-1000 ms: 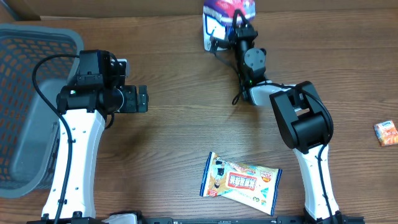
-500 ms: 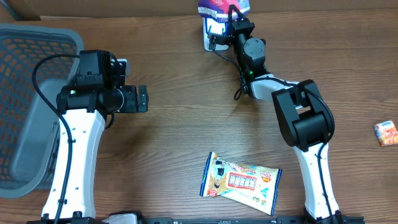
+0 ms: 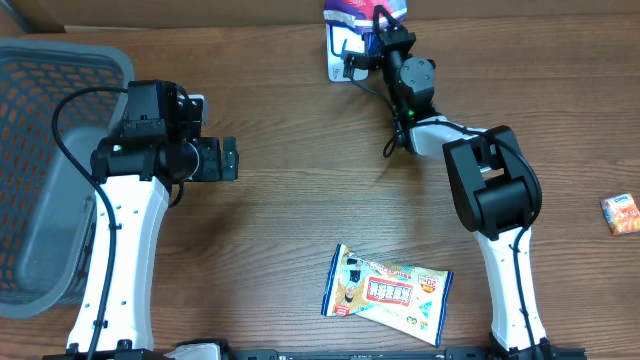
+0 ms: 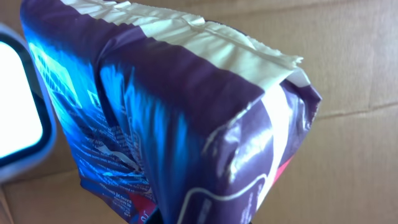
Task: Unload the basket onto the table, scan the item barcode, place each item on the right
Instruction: 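Carry the purple package right off the table and release it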
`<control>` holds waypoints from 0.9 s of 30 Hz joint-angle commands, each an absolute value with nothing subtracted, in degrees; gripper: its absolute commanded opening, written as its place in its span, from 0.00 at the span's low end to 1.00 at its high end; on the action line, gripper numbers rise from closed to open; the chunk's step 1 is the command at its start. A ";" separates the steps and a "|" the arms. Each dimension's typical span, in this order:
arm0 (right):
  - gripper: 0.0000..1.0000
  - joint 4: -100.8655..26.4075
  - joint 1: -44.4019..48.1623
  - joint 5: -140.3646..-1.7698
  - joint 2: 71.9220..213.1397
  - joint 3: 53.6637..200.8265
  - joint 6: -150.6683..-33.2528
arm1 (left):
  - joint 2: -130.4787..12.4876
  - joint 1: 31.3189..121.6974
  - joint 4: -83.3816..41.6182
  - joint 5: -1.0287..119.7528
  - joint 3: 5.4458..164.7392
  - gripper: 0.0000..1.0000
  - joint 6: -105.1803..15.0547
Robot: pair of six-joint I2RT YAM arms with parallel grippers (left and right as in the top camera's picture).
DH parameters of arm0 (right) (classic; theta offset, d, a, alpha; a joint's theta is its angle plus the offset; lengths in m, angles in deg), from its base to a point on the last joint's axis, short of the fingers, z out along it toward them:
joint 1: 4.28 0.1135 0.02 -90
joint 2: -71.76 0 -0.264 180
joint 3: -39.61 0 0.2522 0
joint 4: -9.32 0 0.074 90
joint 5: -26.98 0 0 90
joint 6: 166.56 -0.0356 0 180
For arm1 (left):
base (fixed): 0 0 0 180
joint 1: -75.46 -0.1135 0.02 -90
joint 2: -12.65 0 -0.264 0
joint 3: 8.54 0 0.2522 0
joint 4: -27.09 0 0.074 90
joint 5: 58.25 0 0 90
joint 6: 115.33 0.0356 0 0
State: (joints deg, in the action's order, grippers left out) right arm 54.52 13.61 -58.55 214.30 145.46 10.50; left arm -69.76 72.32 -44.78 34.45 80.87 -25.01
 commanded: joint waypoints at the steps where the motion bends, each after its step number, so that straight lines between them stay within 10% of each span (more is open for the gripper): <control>1: 0.04 55.89 12.45 -59.80 215.41 148.00 8.91 | -69.32 72.10 -44.76 34.12 81.07 1.00 -25.56; 21: 0.04 61.01 12.14 -60.00 215.74 149.09 11.44 | -69.32 72.10 -44.76 34.12 81.07 1.00 -25.56; 27: 0.04 62.58 12.51 -38.12 214.76 148.96 13.81 | -69.32 72.10 -44.76 34.12 81.07 1.00 -25.56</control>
